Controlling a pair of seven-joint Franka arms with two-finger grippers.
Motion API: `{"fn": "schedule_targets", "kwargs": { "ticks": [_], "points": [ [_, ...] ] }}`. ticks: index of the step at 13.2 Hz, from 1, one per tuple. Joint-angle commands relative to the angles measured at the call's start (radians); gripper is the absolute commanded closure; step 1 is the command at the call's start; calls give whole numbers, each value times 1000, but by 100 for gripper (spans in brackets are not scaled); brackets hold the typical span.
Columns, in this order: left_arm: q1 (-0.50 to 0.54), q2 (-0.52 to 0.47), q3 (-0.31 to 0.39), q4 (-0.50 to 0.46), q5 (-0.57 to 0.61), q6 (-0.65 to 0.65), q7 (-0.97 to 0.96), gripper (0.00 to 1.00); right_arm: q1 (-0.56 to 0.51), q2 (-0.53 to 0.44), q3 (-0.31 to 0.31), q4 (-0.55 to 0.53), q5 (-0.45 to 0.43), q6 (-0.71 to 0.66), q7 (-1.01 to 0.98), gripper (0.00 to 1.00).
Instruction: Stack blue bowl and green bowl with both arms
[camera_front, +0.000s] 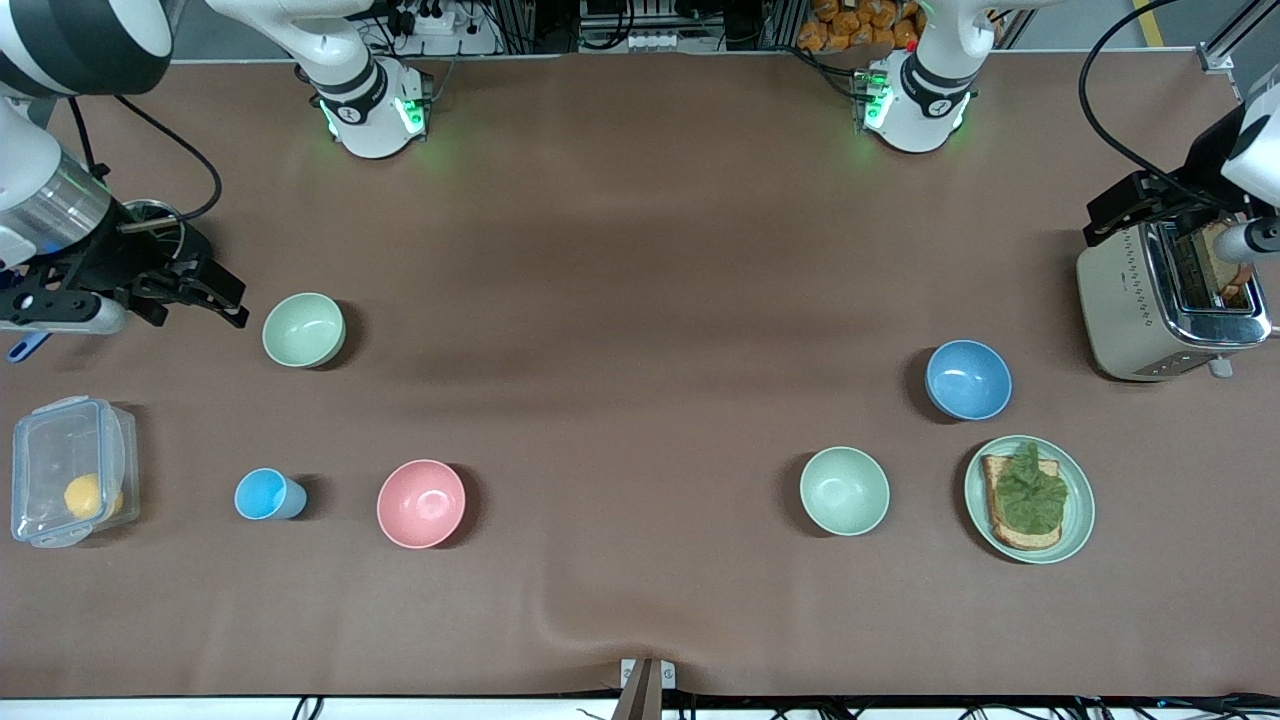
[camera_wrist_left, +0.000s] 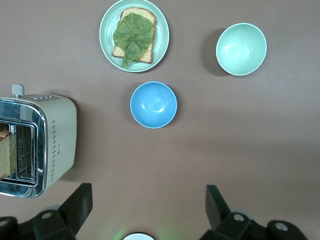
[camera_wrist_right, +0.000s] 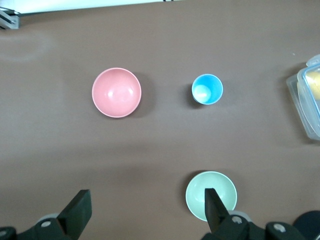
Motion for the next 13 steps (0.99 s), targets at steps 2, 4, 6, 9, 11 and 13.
{"fn": "schedule_targets", "kwargs": {
  "ticks": [2, 4, 6, 9, 11, 13],
  "points": [
    [19, -13, -7, -5, -29, 7, 7, 0, 5, -11, -6, 11, -19, -8, 4, 0],
    [34, 16, -2, -5, -41, 22, 17, 0, 5, -11, -6, 11, -19, -9, 12, 0],
    [48, 62, -1, -8, -49, 31, 25, 0, 0, -11, -9, 9, -19, -11, 4, 0],
    [38, 259, -1, -4, 23, 111, 28, 0, -24, 11, -10, 0, -28, -52, 0, 0],
    [41, 395, -5, -16, 89, 249, 28, 0, -42, 66, -10, 0, -41, -77, -64, 0],
    [68, 476, -1, -20, 92, 304, 28, 0, -85, 91, -10, -14, -36, -89, -170, 0]
  ]
}}
